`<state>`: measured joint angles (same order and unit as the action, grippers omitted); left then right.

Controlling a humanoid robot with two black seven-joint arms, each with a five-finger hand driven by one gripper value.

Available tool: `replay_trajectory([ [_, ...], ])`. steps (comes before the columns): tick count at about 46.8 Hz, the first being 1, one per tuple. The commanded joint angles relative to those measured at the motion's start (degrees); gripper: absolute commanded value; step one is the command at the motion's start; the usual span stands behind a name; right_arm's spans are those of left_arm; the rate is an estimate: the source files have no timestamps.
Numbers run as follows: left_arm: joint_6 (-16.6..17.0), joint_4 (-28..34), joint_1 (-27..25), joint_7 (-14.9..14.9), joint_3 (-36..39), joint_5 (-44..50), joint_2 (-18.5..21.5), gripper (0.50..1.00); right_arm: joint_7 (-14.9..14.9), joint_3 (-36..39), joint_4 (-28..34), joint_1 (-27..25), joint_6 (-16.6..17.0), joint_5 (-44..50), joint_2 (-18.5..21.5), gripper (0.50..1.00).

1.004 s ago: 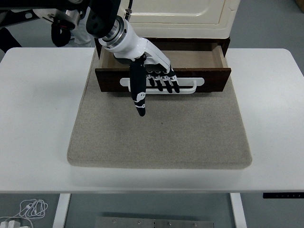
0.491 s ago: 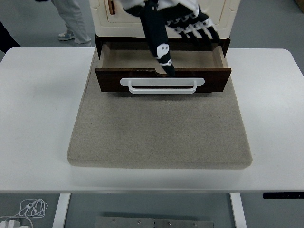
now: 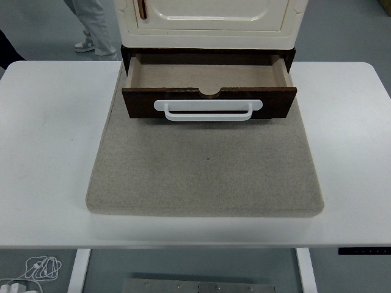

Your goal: Open the drawer under the combination cabinet

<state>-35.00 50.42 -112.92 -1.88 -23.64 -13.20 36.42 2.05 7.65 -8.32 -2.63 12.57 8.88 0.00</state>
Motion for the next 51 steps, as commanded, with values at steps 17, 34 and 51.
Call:
replay_trajectory([
  [17,8.7,-30.8,1.6,-1.5,-6.5,4.5,-0.5,1.000,0.0,0.0,0.1,0.0,0.0,0.0,0.0,0.926],
  [34,17.9,-34.0,16.8,1.5,-6.8,22.0,-0.4,1.000,0.1,0.0,0.0,0.0,0.0,0.0,0.0,0.926],
  [51,23.1,-34.0,27.6,6.1,-6.9,28.8,-5.5,1.000,0.1,-0.1,0.0,0.0,0.0,0.0,0.0,0.926],
])
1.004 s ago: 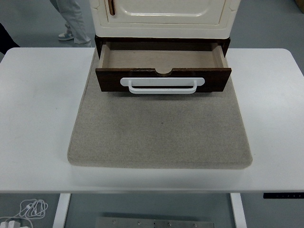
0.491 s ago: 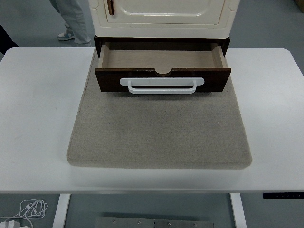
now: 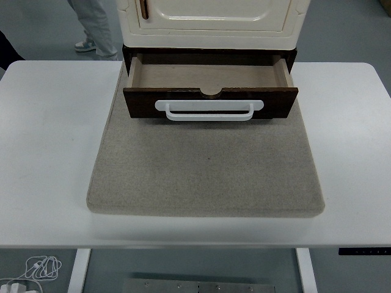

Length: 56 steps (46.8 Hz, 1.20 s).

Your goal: Open the drawer under the combination cabinet

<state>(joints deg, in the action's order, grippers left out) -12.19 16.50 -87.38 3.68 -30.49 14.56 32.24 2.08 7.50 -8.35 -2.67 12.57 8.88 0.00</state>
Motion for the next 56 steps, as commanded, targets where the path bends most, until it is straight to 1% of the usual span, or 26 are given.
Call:
replay_trajectory([
  [1,0.4,-0.1,2.8,0.6,0.0,1.5,-1.8,1.000,0.0,0.1,0.0,0.0,0.0,0.0,0.0,0.926],
  [12,0.5,-0.2,10.1,0.8,-1.0,8.4,-6.3,1.000,0.0,0.1,0.0,-0.1,0.0,0.0,0.0,0.926],
  [23,-0.6,-1.8,17.7,0.7,-9.0,9.8,-10.6,1.000,0.0,0.0,0.0,-0.7,0.0,0.0,0.0,0.926],
  [30,-1.0,-1.7,21.0,0.3,-11.9,9.9,-12.6,1.000,-0.1,0.1,0.0,-0.7,0.0,0.0,0.0,0.926],
  [36,-2.4,-1.7,22.3,-0.2,-13.4,10.0,-14.9,1.000,-0.1,0.1,0.0,-0.7,0.0,0.0,0.0,0.926],
  [43,-3.9,-1.7,22.3,-0.5,-15.3,10.0,-16.5,1.000,-0.1,0.1,0.0,-0.8,0.1,0.0,0.0,0.926],
  [48,-5.1,-1.7,22.3,-1.4,-16.6,10.0,-17.3,1.000,0.0,0.1,0.0,-0.8,0.1,-0.1,0.0,0.926],
  [56,-5.3,-1.8,22.3,-1.7,-17.8,10.0,-19.1,1.000,0.0,0.1,0.0,-0.8,0.2,-0.1,0.0,0.926],
])
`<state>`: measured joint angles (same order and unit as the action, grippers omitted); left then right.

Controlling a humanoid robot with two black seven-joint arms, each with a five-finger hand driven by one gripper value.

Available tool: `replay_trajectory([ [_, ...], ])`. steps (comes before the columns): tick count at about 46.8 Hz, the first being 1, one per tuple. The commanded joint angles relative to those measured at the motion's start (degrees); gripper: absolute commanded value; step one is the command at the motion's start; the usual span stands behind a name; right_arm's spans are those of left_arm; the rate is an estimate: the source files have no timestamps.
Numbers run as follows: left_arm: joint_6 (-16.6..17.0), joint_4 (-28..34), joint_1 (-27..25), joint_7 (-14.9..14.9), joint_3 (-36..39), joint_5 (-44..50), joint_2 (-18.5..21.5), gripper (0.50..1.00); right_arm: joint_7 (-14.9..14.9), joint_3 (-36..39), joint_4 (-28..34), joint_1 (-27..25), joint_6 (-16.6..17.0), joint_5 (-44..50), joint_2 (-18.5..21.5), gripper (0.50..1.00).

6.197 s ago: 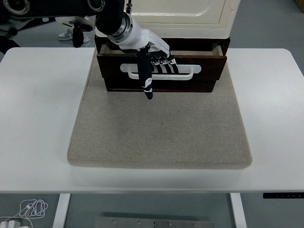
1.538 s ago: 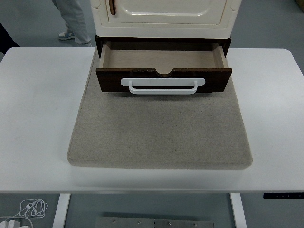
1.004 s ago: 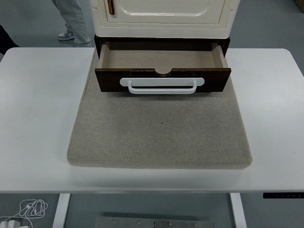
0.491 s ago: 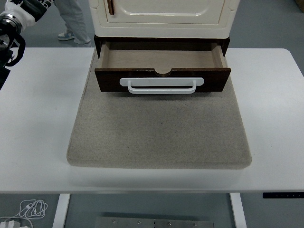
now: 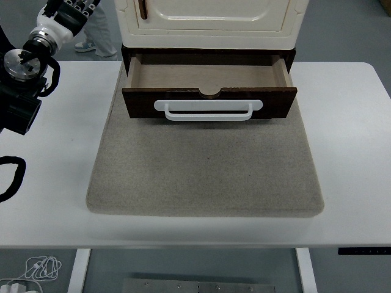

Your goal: Open the drawer under the combination cabinet

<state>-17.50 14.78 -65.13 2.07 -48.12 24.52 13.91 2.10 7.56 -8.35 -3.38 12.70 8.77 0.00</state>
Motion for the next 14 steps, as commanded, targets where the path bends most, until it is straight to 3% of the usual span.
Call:
replay_trajectory([
  [1,0.0,-0.2,0.1,-0.2,-0.1,-0.1,-0.9,1.000,-0.1,0.0,0.0,0.0,0.0,0.0,0.0,0.926],
  [14,0.0,-0.1,0.8,-1.2,-0.2,-0.1,-2.3,1.000,0.0,0.1,0.0,0.0,0.1,0.0,0.0,0.926],
])
